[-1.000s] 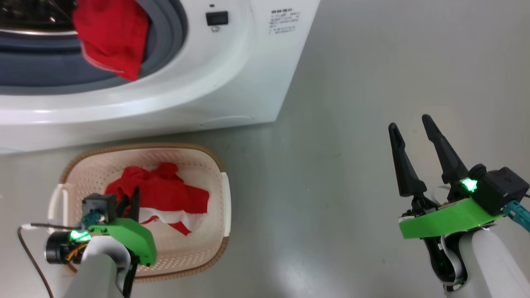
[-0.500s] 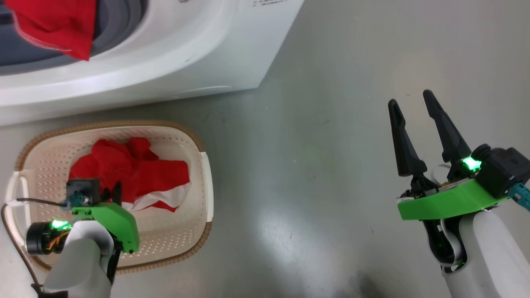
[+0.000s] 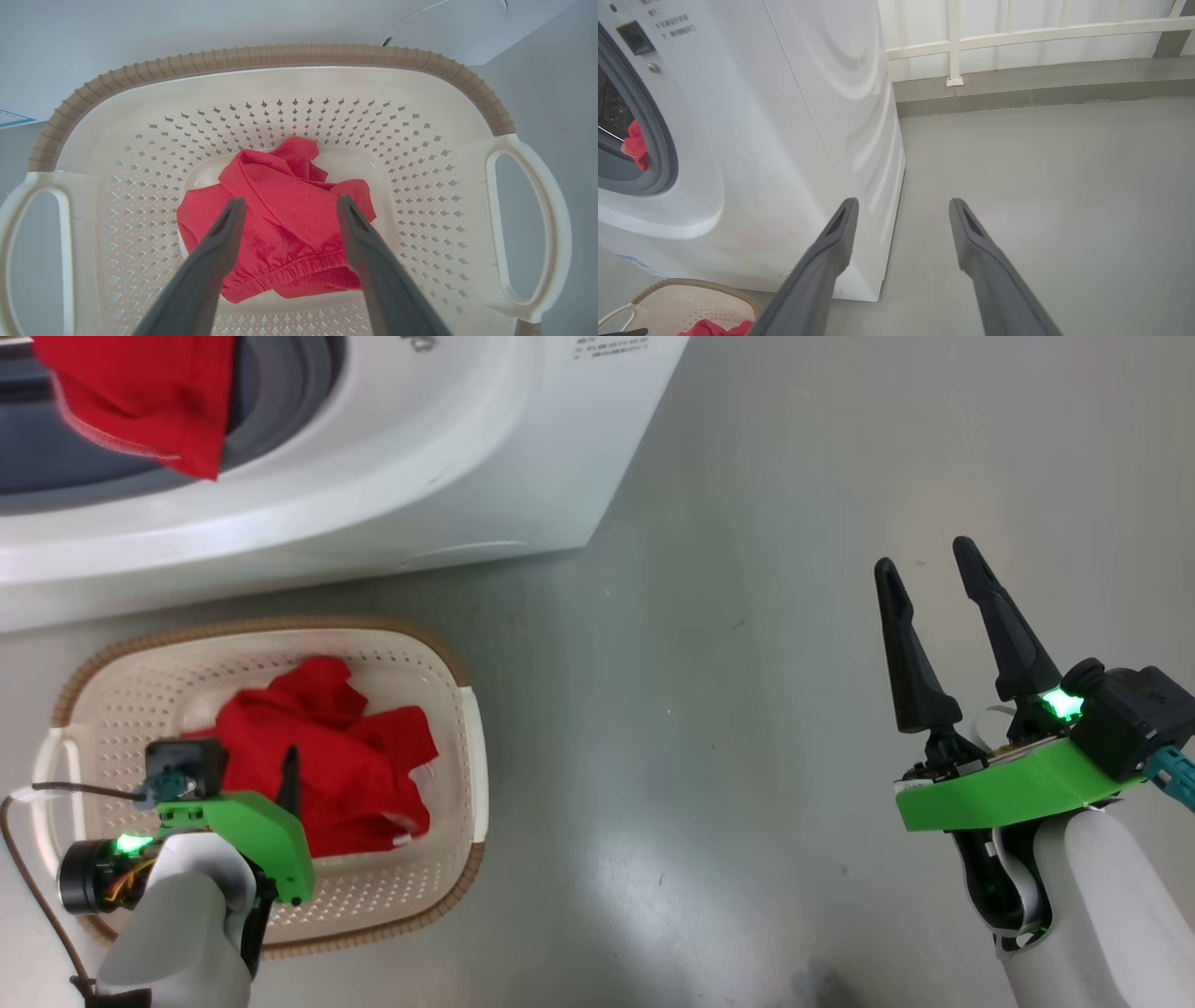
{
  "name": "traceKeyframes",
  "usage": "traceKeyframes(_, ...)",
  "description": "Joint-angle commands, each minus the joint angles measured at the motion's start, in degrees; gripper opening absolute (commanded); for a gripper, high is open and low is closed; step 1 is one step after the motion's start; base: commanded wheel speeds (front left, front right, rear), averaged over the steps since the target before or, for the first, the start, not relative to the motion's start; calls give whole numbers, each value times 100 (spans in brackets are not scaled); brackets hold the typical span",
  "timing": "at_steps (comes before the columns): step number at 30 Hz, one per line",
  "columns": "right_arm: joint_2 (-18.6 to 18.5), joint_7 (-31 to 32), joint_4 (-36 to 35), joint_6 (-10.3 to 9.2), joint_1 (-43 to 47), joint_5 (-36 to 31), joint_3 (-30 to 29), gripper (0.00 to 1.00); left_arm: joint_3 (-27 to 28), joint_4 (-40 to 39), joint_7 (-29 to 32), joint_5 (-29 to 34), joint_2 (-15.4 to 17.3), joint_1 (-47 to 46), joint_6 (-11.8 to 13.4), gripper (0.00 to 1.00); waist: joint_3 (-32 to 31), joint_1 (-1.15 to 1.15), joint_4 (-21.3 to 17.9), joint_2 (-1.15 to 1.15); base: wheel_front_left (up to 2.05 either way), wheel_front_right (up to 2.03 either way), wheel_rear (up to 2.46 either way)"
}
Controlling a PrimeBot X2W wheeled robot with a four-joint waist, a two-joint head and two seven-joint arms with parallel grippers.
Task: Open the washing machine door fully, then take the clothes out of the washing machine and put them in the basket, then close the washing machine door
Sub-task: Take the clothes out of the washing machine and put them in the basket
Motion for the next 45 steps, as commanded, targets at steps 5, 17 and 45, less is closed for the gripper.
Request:
traceKeyframes(5,-51,-36,-75,36,199,-12,132,100,180,-193,-75,-226,165,221,-14,100,-297,0,105,0,0,0,0)
traceKeyframes(17,-159,-36,21,36,498,0,116,100,411,-1800,-77,-331,91,1041,-74,100,-1054,0,328,0,0,0,0)
traceKeyframes(45,-426,-36,135,36,1648,50,-64,100,977,-5505,-77,23,-296,3289,-138,100,-2732,0,663,0,0,0,0)
